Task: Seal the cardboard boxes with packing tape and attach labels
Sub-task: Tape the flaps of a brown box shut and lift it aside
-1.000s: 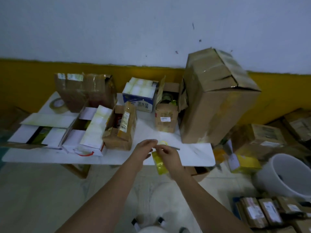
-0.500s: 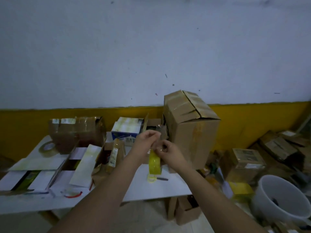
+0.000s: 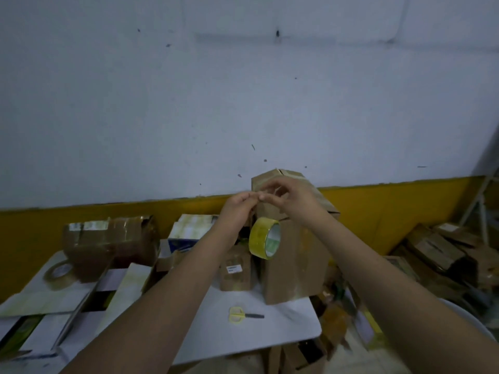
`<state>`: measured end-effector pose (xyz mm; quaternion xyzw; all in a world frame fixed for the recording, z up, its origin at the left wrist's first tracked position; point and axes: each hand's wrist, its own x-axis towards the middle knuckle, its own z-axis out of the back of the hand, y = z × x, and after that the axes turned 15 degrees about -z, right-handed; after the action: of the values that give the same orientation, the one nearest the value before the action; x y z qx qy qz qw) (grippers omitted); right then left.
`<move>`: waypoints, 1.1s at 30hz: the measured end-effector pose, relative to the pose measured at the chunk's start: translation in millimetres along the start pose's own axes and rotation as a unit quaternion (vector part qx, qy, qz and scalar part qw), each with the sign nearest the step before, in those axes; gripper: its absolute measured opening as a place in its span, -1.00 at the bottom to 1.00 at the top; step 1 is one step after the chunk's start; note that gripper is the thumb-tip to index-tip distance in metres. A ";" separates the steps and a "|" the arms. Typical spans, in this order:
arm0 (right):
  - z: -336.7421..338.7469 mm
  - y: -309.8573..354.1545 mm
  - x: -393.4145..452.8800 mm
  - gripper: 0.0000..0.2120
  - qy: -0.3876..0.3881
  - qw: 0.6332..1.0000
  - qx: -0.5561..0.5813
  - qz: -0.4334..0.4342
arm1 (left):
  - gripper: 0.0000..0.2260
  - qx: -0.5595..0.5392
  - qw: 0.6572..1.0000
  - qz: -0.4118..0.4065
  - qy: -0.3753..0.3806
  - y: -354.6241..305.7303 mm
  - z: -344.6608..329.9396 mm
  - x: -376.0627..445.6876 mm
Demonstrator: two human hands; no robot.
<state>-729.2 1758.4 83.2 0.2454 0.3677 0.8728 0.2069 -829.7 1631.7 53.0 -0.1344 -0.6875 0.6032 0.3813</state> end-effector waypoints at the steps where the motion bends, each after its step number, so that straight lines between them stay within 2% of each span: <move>1: 0.9 0.7 3.7 -0.87 -0.001 1.000 0.016 -0.009 | -0.80 0.002 1.000 -0.001 0.003 0.7 0.0 3.3; 6: -1.0 1.4 20.0 -0.93 -0.037 0.998 -0.034 -0.045 | -0.86 0.013 0.999 -0.002 0.033 14.6 -1.0 12.1; 11: -10.0 6.8 29.9 -0.90 -0.069 0.993 -0.080 -0.049 | -0.41 0.116 0.993 0.034 0.005 31.8 3.2 21.8; 13: -10.3 12.0 36.3 -0.93 -0.083 0.992 -0.083 -0.051 | -0.34 0.190 0.981 0.040 0.018 37.1 9.5 27.3; 16: -4.6 12.8 52.0 -0.91 -0.099 0.990 -0.092 -0.049 | -0.49 0.215 0.970 0.083 0.073 48.2 12.3 35.5; 18: 3.7 7.9 64.8 -0.91 -0.108 0.988 -0.102 -0.046 | -0.64 0.213 0.968 0.081 0.107 57.2 5.7 44.2; 20: 16.7 -2.0 81.6 -0.90 -0.110 0.987 -0.115 -0.037 | -0.69 0.183 0.974 0.079 0.112 63.5 -5.4 58.9; 24: 54.7 -28.7 119.2 -0.91 -0.102 0.989 -0.099 -0.024 | -0.68 0.114 0.984 0.084 0.110 65.0 -29.5 95.4; 30: 109.1 -54.1 162.9 -0.91 -0.088 0.995 -0.039 -0.003 | -0.63 0.128 0.986 0.040 0.097 46.0 -65.4 140.0; 32: 119.8 -61.8 174.4 -0.91 -0.099 0.994 -0.049 0.002 | -0.54 0.142 0.988 0.012 0.056 57.6 -76.6 144.6; 33: 123.4 -66.5 179.4 -0.90 -0.107 0.993 -0.055 0.004 | -0.42 0.186 0.981 -0.005 0.050 67.7 -81.3 142.4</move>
<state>-788.0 1965.1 158.5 0.3272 0.2942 0.8611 0.2547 -888.3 1798.7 40.0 -0.0873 -0.5447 0.7108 0.4365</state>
